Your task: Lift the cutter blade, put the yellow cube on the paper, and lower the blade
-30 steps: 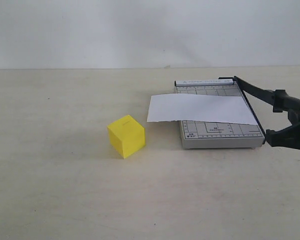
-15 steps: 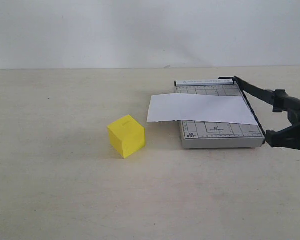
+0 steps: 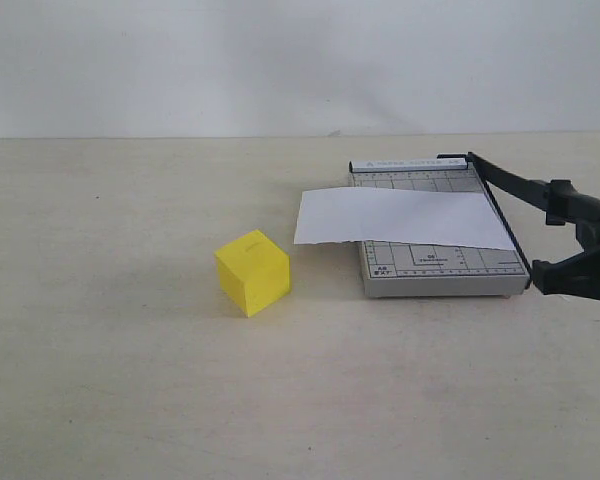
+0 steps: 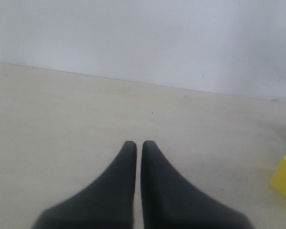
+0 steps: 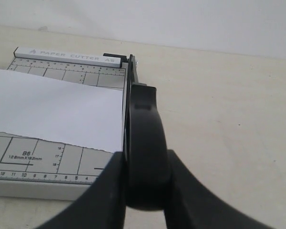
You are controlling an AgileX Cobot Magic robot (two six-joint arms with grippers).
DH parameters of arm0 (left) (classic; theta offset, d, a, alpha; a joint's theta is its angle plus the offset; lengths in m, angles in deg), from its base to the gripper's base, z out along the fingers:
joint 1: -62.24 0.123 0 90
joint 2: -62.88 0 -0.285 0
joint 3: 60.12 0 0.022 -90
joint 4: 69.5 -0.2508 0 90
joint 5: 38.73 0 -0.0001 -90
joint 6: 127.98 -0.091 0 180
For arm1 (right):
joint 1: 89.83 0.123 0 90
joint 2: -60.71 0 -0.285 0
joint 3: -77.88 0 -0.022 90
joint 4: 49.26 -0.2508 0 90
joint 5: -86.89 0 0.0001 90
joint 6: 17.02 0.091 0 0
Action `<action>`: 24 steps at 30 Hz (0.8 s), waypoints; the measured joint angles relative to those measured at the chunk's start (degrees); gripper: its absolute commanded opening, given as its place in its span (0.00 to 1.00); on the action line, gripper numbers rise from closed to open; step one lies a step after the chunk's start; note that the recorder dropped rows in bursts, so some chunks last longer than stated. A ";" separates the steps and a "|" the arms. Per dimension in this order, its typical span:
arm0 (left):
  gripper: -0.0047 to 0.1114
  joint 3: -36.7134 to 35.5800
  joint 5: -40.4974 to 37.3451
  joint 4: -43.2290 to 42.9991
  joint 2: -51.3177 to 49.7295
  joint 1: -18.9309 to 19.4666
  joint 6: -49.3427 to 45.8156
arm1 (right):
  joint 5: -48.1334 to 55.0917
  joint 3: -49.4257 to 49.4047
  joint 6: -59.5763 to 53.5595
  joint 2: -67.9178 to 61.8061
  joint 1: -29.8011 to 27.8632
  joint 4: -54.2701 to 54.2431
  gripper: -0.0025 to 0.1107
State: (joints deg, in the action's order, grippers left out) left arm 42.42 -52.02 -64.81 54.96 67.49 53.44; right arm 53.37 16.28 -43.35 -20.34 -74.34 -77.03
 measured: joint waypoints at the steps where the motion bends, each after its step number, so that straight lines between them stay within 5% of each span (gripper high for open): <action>1: 0.08 0.00 0.00 0.00 0.00 0.00 0.00 | 0.05 0.00 0.00 0.04 0.00 0.00 0.03; 8: 0.08 0.00 0.00 0.00 0.00 0.00 0.00 | 1.44 1.19 0.26 0.48 0.00 -1.08 0.48; 24: 0.08 0.00 2.58 0.26 0.00 0.00 3.06 | -7.00 2.87 -9.10 7.10 0.00 -1.62 0.48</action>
State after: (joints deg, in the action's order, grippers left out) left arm 42.42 -49.45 -64.55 54.96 67.49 56.49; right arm 46.37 19.15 -52.45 -13.24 -74.34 -78.65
